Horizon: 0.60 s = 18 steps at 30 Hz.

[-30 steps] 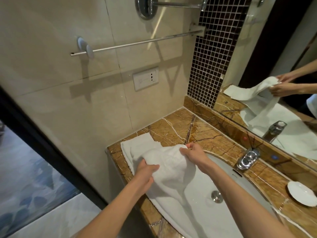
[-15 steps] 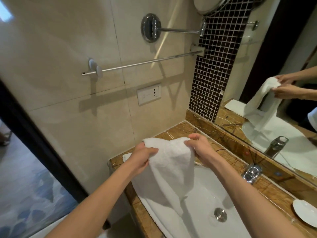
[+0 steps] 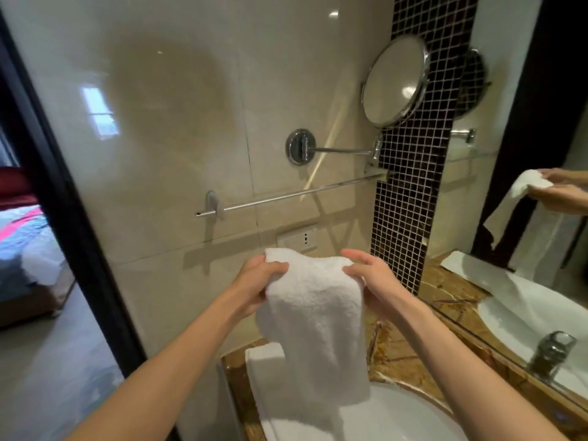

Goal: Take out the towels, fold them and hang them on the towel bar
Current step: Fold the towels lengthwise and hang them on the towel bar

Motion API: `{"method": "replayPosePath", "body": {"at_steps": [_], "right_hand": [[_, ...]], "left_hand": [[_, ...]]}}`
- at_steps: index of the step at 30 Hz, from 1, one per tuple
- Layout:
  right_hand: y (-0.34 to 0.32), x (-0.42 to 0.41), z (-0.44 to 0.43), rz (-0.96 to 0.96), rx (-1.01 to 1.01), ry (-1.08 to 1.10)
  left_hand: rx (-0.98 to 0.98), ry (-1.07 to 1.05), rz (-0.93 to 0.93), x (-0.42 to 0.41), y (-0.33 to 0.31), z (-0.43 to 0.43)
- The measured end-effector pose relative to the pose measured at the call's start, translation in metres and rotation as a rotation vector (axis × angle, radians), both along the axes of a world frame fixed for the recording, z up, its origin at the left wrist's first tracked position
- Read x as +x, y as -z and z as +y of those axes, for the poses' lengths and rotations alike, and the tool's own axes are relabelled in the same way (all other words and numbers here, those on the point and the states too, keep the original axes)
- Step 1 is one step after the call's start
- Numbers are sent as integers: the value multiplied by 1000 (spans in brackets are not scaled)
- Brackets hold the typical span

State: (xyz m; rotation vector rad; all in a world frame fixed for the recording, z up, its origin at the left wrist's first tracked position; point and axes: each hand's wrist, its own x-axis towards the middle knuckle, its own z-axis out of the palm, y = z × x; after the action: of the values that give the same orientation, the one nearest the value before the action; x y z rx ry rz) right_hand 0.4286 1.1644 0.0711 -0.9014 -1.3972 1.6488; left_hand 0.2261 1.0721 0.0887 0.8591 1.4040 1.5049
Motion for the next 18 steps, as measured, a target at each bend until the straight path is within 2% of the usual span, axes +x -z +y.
{"method": "replayPosePath", "body": {"at_steps": [6,14,18], "right_hand": [[-70,-16,-7,137,49,-81],[-149,-25,-26,98,230,-27],[-170,-34,-40,101,263,-7]], "left_hand": [[156,41,-38,-7,-73,-16],[197,128,49,-26,-139,-36],[224,130,20,-34,-152,-42]]}}
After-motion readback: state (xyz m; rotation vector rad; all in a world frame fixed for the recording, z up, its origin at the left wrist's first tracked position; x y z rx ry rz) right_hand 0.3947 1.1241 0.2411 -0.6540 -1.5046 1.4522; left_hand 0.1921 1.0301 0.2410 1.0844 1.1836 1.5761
